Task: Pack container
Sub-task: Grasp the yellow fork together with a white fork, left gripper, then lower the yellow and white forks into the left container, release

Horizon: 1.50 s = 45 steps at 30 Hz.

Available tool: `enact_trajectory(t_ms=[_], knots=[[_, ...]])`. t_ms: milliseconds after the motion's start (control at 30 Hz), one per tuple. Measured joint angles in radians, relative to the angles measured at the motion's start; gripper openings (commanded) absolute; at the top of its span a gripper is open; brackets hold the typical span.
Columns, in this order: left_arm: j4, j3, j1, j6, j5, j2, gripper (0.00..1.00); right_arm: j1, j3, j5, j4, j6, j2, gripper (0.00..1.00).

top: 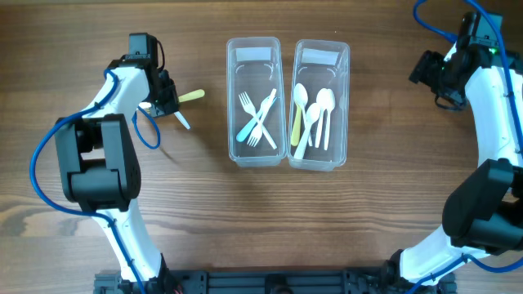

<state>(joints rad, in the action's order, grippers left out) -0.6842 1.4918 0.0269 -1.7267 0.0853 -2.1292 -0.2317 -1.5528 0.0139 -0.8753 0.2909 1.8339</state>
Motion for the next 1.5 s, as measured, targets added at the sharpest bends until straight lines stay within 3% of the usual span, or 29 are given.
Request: enact_trajectory(t_ms=[100,500,933,1500], knots=[[0.001,0.0,0.002,0.003,0.015,-0.001,0.04,0.0,0.0,0.0,0.0,0.0,0.0,0.78],[0.082,0.013,0.007,0.216,0.086,-0.005,0.04,0.0,0.0,-0.007,-0.002,0.0,0.0,0.77],[0.067,0.013,0.007,0.298,0.081,-0.003,0.04,0.0,0.0,-0.007,-0.004,0.0,0.0,0.77],[-0.022,0.013,0.003,0.663,0.05,0.138,0.04,0.0,0.0,-0.007,-0.004,0.0,0.0,0.77]])
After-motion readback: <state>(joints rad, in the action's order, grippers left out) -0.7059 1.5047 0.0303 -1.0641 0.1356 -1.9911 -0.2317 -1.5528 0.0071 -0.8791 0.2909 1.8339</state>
